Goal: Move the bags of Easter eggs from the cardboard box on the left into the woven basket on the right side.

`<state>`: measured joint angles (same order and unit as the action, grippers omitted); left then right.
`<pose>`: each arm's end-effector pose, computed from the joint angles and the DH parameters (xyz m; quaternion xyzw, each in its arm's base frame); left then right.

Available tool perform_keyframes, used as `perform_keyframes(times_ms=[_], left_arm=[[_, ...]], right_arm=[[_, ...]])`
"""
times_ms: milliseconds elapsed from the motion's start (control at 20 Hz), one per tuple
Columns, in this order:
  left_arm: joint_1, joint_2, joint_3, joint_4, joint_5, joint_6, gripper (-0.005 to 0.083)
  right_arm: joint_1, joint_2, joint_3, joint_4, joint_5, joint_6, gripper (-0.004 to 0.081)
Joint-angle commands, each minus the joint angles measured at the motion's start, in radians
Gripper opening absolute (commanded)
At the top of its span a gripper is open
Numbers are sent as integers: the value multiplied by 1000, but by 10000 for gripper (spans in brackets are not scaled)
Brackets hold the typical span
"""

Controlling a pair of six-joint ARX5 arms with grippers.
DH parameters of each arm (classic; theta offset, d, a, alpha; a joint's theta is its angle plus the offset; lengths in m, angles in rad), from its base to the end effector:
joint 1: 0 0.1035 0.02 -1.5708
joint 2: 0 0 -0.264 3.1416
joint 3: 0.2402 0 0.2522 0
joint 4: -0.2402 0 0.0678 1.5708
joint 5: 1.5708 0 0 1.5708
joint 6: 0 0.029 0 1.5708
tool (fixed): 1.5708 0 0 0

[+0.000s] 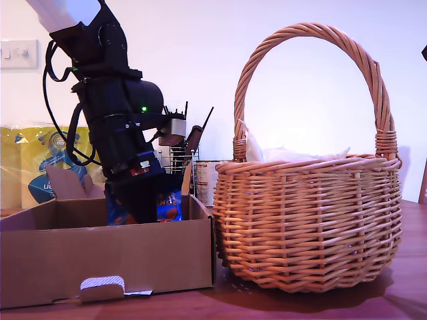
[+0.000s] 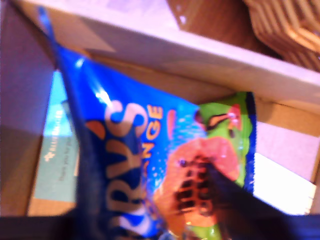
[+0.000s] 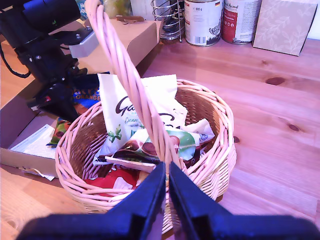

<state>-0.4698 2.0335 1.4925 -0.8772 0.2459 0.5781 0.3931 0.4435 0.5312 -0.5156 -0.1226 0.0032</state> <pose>0.3475 -0.1843 0.1702 0.2724 0.5445 -0.4393 0.6606 0.0986 0.0447 0.2579 -0.0271 0.2108 0.2488 0.9449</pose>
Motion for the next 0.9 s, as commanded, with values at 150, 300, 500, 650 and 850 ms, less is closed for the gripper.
perform_keyframes(times_ms=[150, 300, 500, 650, 850], left_arm=[[22, 41, 51, -83, -79, -2, 21], [36, 18, 118, -173, -75, -3, 21], [39, -52, 184, -254, -45, -17, 21], [39, -123, 204, -290, 75, -77, 21], [39, -199, 204, -358, 352, -79, 20]], right_arm=[[-1, 5, 15, 10, -2, 7, -12], [-1, 5, 15, 8, -2, 8, -12], [-1, 5, 15, 8, -2, 8, -12], [-1, 5, 15, 9, -2, 8, -12], [-1, 5, 15, 9, -2, 8, -12]])
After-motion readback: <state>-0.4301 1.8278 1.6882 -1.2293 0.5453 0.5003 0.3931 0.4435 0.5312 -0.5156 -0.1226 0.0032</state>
